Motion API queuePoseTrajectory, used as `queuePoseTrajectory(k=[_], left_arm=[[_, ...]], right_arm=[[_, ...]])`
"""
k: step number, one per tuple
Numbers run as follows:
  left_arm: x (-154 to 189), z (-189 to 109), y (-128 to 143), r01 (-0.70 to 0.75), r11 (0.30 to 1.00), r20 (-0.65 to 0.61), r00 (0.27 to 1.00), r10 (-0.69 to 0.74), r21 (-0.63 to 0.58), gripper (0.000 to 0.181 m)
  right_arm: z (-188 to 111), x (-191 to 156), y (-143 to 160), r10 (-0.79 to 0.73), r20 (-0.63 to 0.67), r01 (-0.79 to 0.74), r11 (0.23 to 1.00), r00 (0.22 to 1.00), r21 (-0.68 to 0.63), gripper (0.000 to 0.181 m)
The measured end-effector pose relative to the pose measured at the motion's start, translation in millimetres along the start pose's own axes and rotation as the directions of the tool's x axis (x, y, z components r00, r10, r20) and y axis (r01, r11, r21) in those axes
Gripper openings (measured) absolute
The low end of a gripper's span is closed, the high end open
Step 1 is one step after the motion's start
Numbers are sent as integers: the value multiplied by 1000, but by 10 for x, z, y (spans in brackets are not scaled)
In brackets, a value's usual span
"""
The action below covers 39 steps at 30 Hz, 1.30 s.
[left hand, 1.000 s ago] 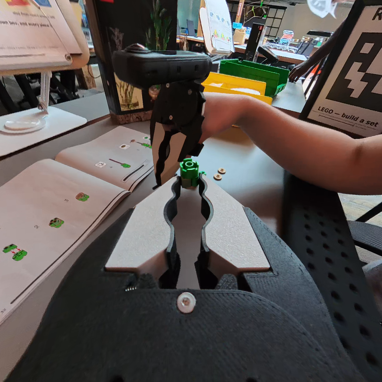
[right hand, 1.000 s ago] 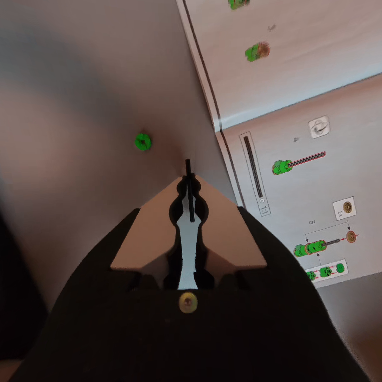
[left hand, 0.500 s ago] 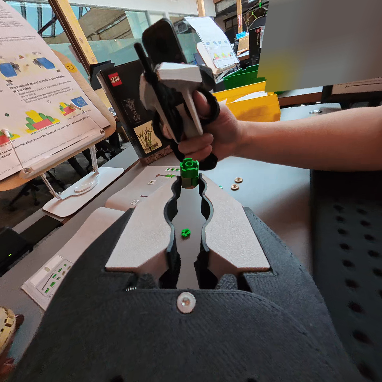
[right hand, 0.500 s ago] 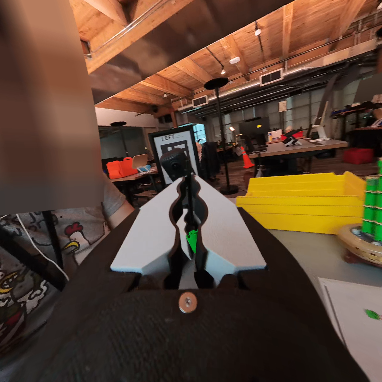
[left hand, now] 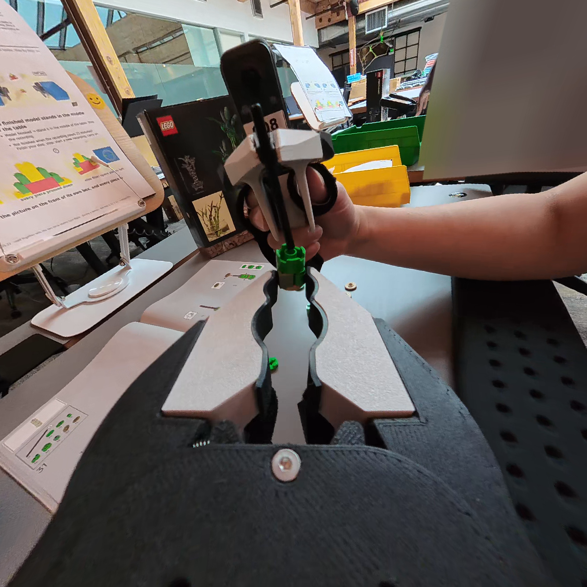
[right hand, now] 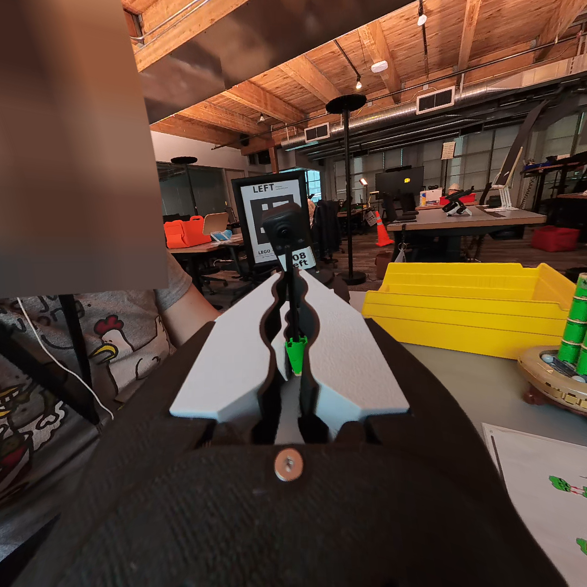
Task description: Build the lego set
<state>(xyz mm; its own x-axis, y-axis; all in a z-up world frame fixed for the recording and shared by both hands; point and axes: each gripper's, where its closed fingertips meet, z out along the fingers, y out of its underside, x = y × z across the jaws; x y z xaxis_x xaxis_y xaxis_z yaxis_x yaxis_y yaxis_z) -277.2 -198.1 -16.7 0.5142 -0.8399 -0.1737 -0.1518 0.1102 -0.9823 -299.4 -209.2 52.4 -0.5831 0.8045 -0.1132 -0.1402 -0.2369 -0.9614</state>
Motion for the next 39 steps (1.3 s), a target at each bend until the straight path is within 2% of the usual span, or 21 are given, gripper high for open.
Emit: queuePoseTrajectory(k=[11, 18, 21, 27, 33, 39], left_arm=[[8, 24, 56, 62, 998, -30, 998, -62, -23, 15], [274, 22, -25, 84, 996, -198, 977, -81, 6, 15], [342, 35, -4, 85, 996, -235, 968, -86, -12, 15], [34, 48, 109, 121, 991, -61, 990, -124, -55, 15], [-226, -34, 110, 187, 982, 61, 981, -185, -23, 15], [-332, -23, 262, 183, 978, 144, 975, -168, -100, 15]], right_arm=[[9, 3, 106, -27, 4, 28, 999, 1000, -47, 2], [-5, -272, 102, 38, 176, -27, 998, 984, -64, 2], [-16, -303, 137, 50, 190, -34, 995, 981, -90, 3], [-40, 37, 145, -84, -44, 79, 991, 995, -106, 2], [-69, 281, 64, -223, -244, 201, 973, 944, -110, 2], [-48, 357, 196, -264, -274, 221, 959, 925, -179, 2]])
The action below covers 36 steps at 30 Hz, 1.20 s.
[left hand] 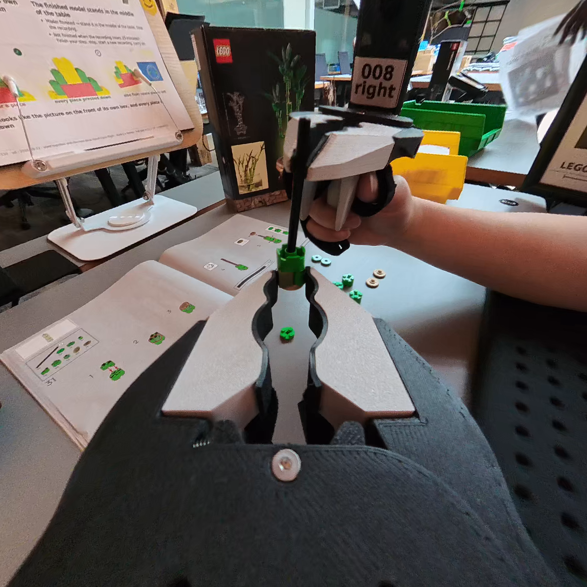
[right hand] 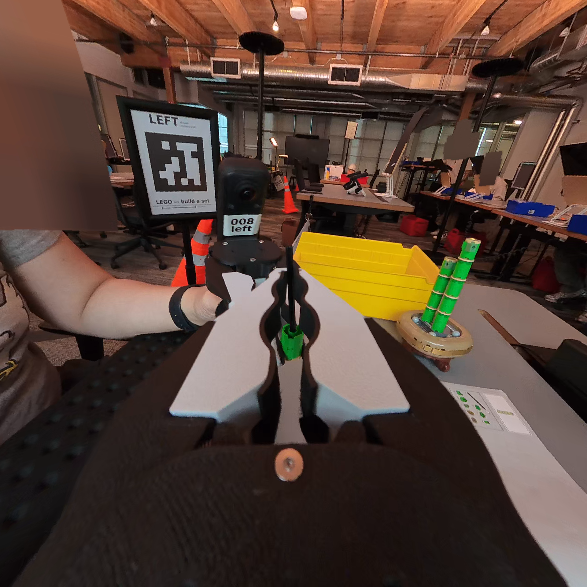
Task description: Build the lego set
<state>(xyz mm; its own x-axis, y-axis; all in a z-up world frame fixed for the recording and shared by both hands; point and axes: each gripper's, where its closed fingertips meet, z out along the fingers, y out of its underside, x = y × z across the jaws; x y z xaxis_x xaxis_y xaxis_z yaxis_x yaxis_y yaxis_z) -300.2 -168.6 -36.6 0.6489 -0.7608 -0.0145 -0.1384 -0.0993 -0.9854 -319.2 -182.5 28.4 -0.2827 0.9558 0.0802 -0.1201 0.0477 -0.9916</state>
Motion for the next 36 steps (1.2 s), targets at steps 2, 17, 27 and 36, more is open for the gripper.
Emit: queuePoseTrajectory(k=[2, 17, 27, 36], left_arm=[[-11, 14, 38, -7, 1000, 9, 1000, 7, -22, 15], [40, 30, 40, -8, 1000, -23, 1000, 7, -26, 15], [1, 6, 10, -16, 1000, 6, 1000, 16, -12, 15], [-94, -17, 37, -32, 999, 71, 997, 35, -33, 15]], right_arm=[[-9, 14, 38, -4, -5, 4, 1000, 1000, -18, 2], [-32, 44, 73, 84, 14, -84, 996, 996, 1, 12], [19, 65, 219, 84, -9, -85, 993, 996, -84, 3], [85, 109, 263, 37, -77, -48, 988, 996, -147, 3]])
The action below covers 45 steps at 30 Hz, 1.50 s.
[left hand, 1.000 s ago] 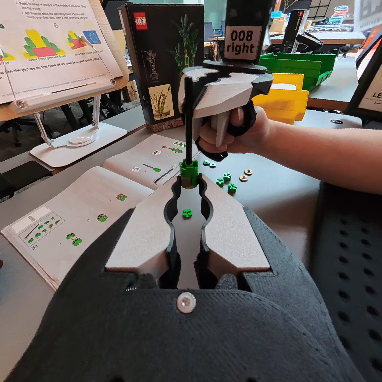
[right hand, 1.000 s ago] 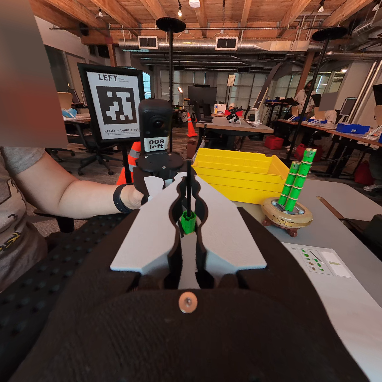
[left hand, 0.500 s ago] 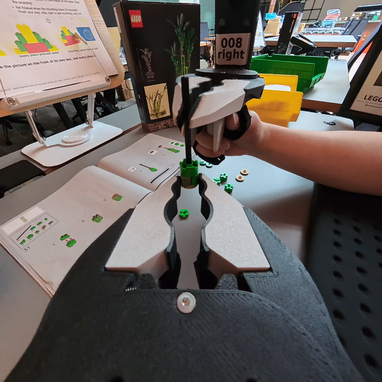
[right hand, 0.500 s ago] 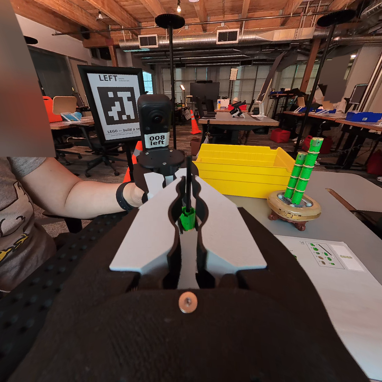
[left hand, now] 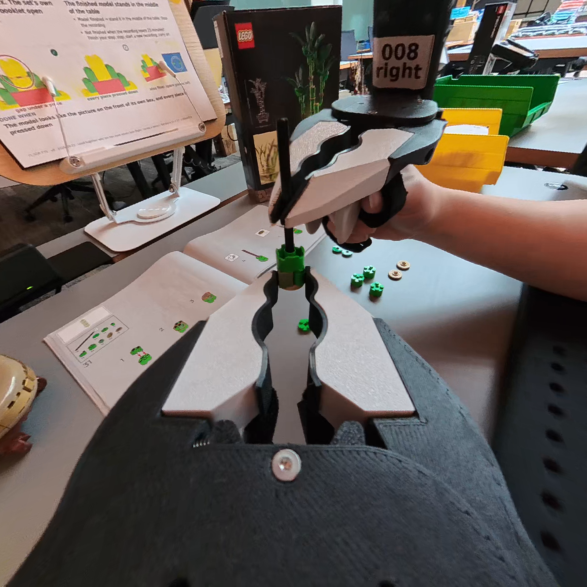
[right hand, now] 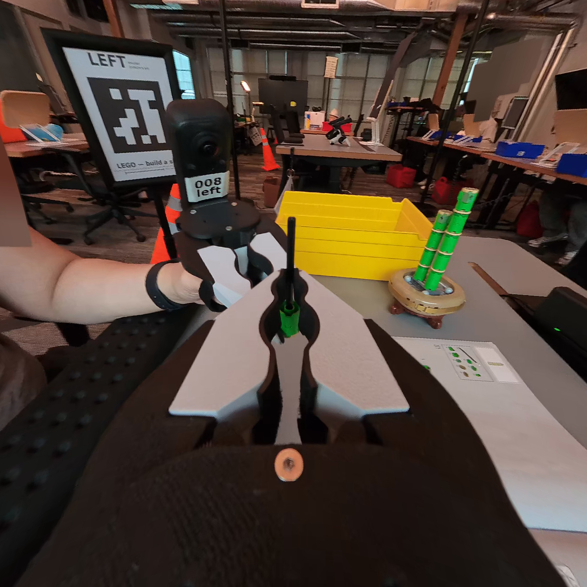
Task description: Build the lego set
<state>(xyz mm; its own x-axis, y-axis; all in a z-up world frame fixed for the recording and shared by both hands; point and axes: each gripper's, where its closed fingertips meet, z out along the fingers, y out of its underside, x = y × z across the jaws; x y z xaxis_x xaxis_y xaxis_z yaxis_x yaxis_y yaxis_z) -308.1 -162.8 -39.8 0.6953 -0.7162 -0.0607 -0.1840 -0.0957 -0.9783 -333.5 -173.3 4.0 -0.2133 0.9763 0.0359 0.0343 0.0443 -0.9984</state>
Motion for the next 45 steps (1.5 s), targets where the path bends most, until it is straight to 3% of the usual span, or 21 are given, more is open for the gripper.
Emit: queuePoseTrajectory(k=[5, 18, 33, 45], left_arm=[[129, -2, -44, 5, 1000, -83, 997, -3, 23, 15], [69, -9, -40, -4, 1000, -41, 999, 5, 23, 15], [59, -17, -49, 48, 998, -60, 997, -46, 37, 15], [61, -30, -66, 60, 997, -71, 996, -56, 48, 14]], right_arm=[[-113, -104, -26, 64, 123, -66, 998, 990, 19, 2], [-89, -8, -10, 238, 128, -243, 970, 963, 18, 3], [-82, -39, -18, 94, 89, -98, 994, 992, 48, 2], [-75, -5, -30, 238, 145, -250, 966, 960, 72, 3]])
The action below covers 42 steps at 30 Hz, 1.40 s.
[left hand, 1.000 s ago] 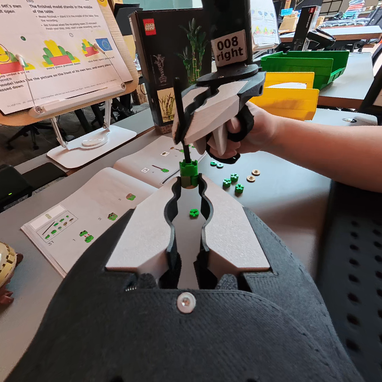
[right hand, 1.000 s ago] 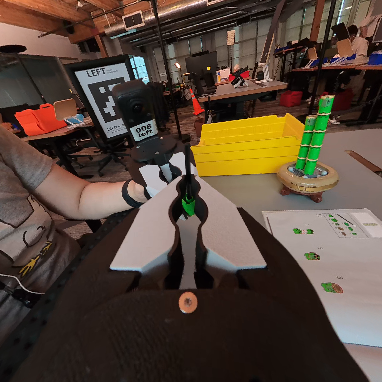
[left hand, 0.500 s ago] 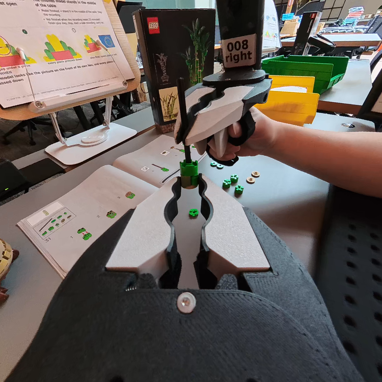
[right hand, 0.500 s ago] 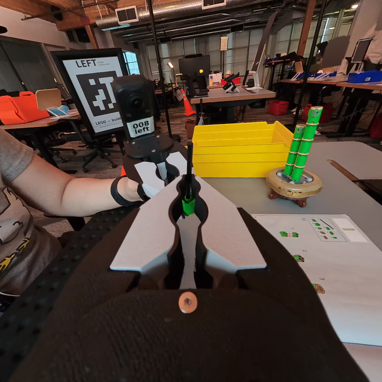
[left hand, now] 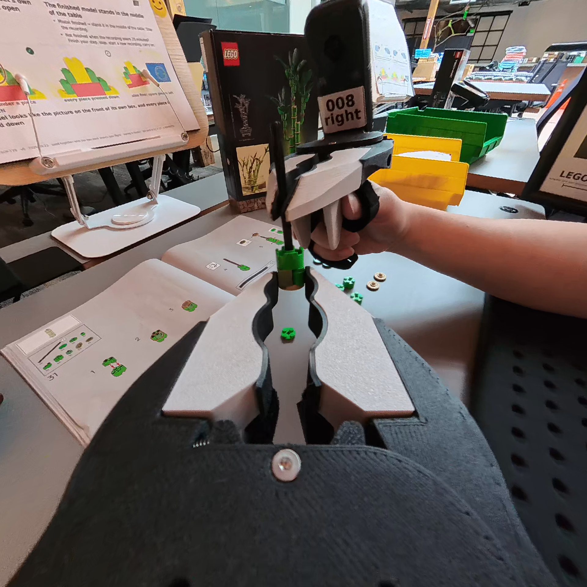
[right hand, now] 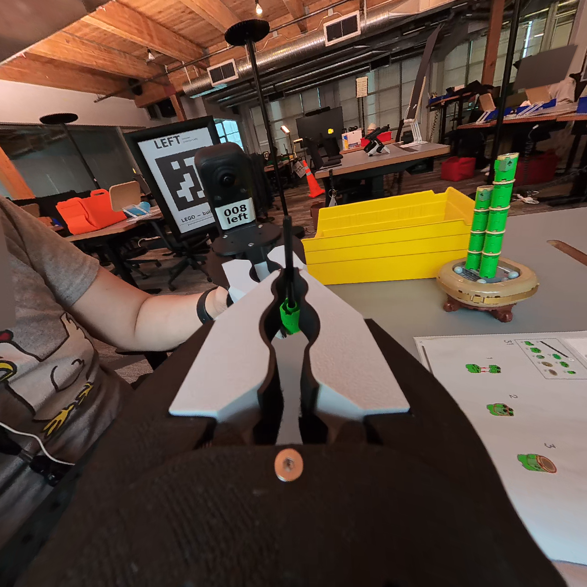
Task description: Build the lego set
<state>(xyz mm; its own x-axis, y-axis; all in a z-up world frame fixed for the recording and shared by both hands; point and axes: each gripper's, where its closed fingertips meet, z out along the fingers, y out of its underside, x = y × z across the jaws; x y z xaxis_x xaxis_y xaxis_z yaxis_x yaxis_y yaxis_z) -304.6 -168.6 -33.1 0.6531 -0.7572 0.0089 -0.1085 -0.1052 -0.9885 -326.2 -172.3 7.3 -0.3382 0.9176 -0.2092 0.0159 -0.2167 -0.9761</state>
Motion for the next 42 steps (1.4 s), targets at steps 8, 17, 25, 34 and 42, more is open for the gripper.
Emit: queuePoseTrajectory(k=[8, 17, 25, 34, 42], left_arm=[[80, -15, -69, 172, 984, -145, 976, -164, 43, 15], [96, -29, -72, 284, 958, -223, 937, -269, 35, 14], [191, -44, -65, 338, 941, -314, 893, -322, -4, 15], [194, -121, -80, 459, 887, -404, 804, -436, -45, 15], [255, -88, -5, 433, 896, -405, 806, -432, -94, 15]], right_arm=[[27, -53, -66, -19, 13, 19, 999, 1000, 26, 3], [-53, -43, -124, -97, -24, 97, 995, 995, 29, 26], [-127, 79, -258, -609, -279, 572, 793, 742, -208, 133], [78, 87, 67, -888, -97, 712, 421, 449, -562, 117], [92, 85, 170, -881, -57, 700, 411, 470, -584, 95]])
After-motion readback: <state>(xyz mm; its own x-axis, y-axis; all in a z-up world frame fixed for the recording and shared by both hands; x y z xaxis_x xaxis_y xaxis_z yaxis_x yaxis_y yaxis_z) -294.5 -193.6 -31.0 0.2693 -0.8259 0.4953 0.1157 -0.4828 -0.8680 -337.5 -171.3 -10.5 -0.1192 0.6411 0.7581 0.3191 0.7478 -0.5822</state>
